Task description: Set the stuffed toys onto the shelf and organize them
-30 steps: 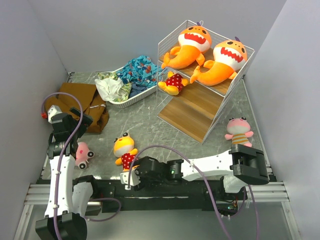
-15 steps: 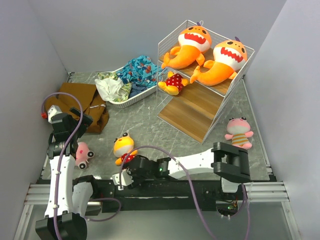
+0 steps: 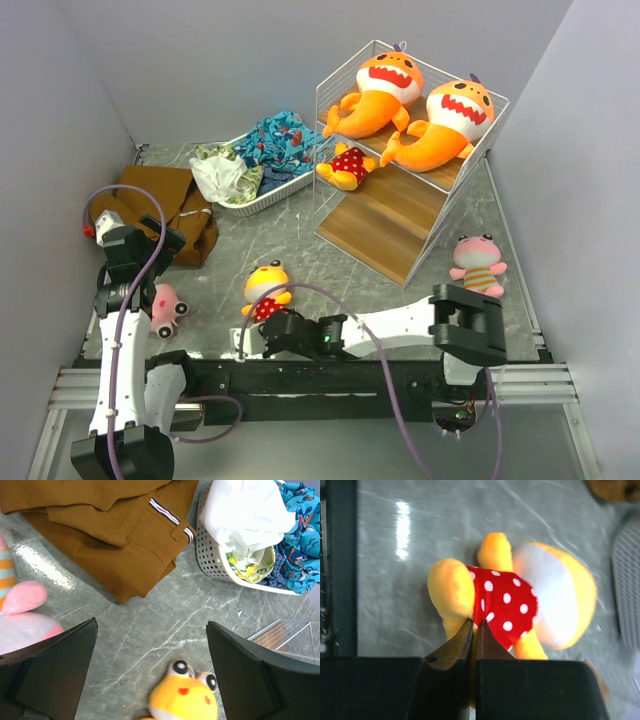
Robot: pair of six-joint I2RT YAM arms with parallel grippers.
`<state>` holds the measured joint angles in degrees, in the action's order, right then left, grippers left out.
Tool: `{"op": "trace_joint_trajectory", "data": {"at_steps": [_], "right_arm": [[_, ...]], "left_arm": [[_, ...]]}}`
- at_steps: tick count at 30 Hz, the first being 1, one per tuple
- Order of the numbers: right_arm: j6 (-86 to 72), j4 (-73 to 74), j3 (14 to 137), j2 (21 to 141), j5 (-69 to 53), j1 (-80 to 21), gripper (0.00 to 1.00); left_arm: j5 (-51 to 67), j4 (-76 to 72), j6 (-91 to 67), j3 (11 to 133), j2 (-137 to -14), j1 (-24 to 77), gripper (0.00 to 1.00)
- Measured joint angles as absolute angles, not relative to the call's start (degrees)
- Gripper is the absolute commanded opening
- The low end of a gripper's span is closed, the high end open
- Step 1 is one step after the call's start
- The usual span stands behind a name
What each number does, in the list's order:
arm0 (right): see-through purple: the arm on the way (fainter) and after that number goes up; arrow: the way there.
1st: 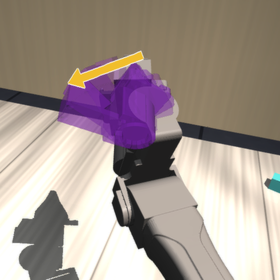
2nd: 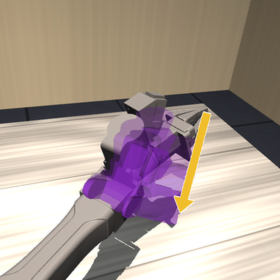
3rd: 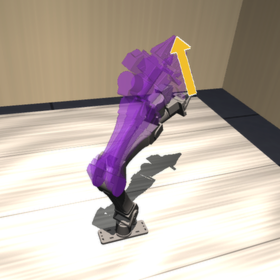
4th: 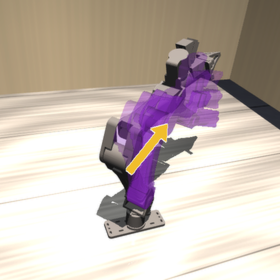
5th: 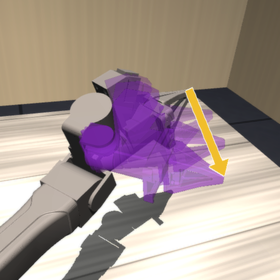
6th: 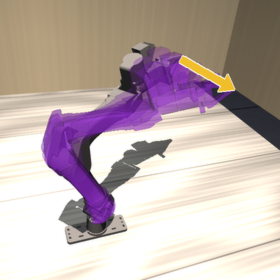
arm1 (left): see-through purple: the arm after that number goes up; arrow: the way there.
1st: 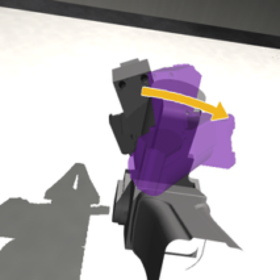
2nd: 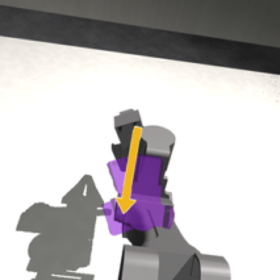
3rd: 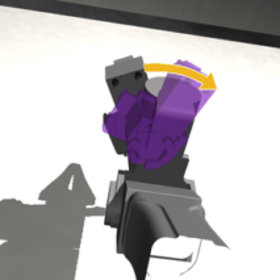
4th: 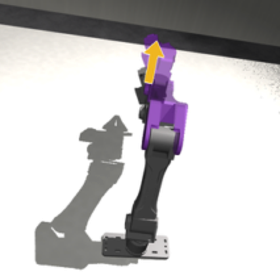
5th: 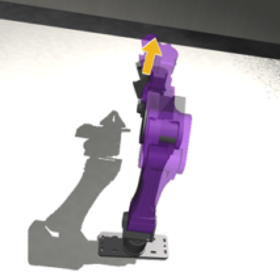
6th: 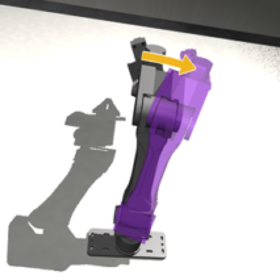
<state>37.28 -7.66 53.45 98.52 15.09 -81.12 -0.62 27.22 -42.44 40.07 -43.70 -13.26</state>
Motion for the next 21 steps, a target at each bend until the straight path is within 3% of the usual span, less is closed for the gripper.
{"op": "trace_joint_trajectory", "data": {"at_steps": [14, 21], "right_arm": [[21.96, 25.61, 80.03, 82.83, 34.04, -81.25, 0.00], [15.81, 42.50, 85.10, 77.80, 43.53, -78.37, 0.00]], "left_arm": [[-0.62, 27.22, -42.44, 40.07, -43.70, -13.26, 0.96], [-0.62, 27.22, -42.44, 40.07, -43.70, -13.26, 0.96]]}}
